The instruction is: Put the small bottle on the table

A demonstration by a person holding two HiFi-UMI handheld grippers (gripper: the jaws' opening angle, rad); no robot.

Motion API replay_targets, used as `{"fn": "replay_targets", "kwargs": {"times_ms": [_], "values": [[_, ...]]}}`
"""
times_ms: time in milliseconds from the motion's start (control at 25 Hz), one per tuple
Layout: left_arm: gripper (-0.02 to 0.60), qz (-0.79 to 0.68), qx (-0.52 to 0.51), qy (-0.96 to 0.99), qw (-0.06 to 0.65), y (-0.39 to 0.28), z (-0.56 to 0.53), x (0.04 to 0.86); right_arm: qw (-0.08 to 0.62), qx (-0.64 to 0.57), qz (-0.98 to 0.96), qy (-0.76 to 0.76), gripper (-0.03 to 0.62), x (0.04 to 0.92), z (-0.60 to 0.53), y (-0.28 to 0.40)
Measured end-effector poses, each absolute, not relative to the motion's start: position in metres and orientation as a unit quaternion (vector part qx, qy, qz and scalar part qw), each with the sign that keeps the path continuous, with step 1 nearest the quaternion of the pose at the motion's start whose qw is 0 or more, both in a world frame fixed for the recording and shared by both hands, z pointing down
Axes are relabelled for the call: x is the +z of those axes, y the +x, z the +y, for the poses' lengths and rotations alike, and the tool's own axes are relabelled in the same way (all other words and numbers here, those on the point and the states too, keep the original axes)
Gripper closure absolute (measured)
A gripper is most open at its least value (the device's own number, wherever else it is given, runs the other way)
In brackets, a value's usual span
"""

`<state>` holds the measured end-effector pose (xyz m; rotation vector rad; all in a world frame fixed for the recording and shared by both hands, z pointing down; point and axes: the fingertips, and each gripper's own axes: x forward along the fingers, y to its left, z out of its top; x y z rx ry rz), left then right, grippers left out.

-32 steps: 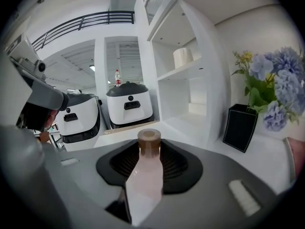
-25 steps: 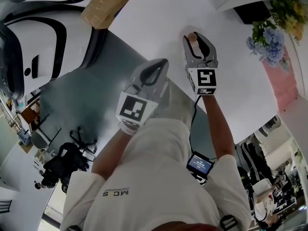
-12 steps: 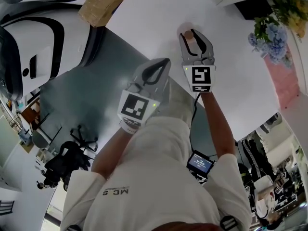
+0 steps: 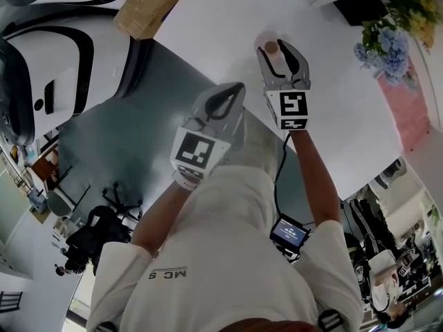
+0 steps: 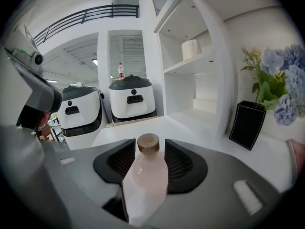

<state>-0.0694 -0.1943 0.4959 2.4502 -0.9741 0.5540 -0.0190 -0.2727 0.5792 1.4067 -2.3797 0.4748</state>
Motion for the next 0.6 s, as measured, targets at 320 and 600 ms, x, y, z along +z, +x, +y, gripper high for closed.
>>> {"fn": "replay_targets", "kwargs": {"times_ms": [320, 600], "values": [[0.580, -0.356, 0.197, 0.887, 0.220, -0.077, -0.194, 0.482, 0.153, 0.158, -0.837, 0.501, 0.408, 0.549, -0.260, -0.017], [0.580, -0.350, 0.192, 0.892, 0.212, -0.084, -0.189, 0.462, 0.138, 0.150, -0.839, 0.505, 0.444, 0.509, -0.239, -0.020]]}}
